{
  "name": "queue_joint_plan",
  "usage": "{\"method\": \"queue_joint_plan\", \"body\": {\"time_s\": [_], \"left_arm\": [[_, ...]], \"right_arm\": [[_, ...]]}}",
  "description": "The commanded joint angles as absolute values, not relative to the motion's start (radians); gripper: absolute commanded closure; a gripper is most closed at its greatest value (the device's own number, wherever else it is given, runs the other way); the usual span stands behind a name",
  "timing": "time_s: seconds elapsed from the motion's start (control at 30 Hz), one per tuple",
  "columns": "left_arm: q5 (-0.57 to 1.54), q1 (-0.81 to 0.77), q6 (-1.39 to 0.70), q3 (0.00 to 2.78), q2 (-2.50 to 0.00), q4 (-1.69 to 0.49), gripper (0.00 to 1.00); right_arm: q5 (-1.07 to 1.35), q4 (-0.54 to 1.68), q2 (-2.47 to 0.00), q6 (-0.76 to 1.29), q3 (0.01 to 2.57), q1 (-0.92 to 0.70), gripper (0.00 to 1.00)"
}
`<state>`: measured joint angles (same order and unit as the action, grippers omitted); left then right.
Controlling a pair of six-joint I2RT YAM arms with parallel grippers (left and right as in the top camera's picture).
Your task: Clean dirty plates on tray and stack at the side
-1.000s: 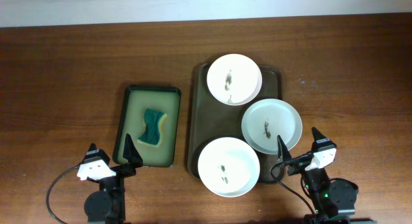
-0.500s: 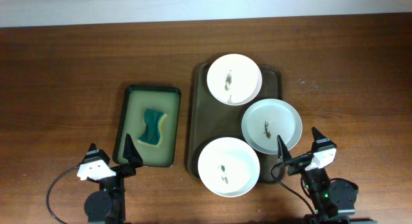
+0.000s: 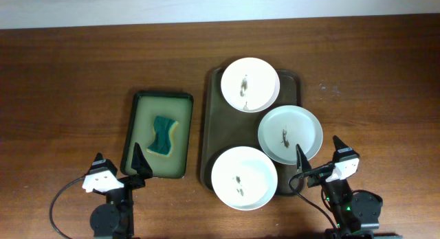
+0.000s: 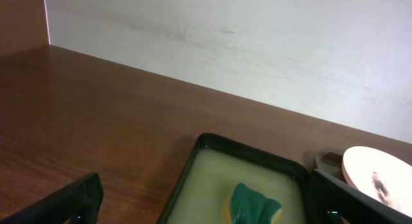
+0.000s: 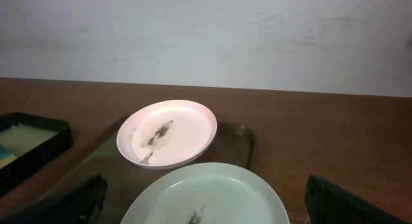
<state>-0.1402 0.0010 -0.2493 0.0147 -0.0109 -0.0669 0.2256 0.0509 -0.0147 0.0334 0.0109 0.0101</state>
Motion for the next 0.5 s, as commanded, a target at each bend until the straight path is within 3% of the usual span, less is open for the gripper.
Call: {"method": "queue_joint_plan", "body": {"time_s": [0.0,0.27,0.47], "left_arm": [[-0.154,-0.004,-0.237,0.009,-0.006,-0.066,0.01],[-0.154,-0.004,-0.237,0.009,-0.006,-0.059,0.01],[-0.027,-0.004,-0.237,0.009,-0.006,-0.064,0.01]], "right_arm": [[0.228,0.056,-0.008,0.037,0.006,0.0,0.02],[0.153,0.062,-0.008,0.0,0.006,0.0,0.02],[0.284,0.026,-0.008,0.076,0.006,0.0,0.01]]}}
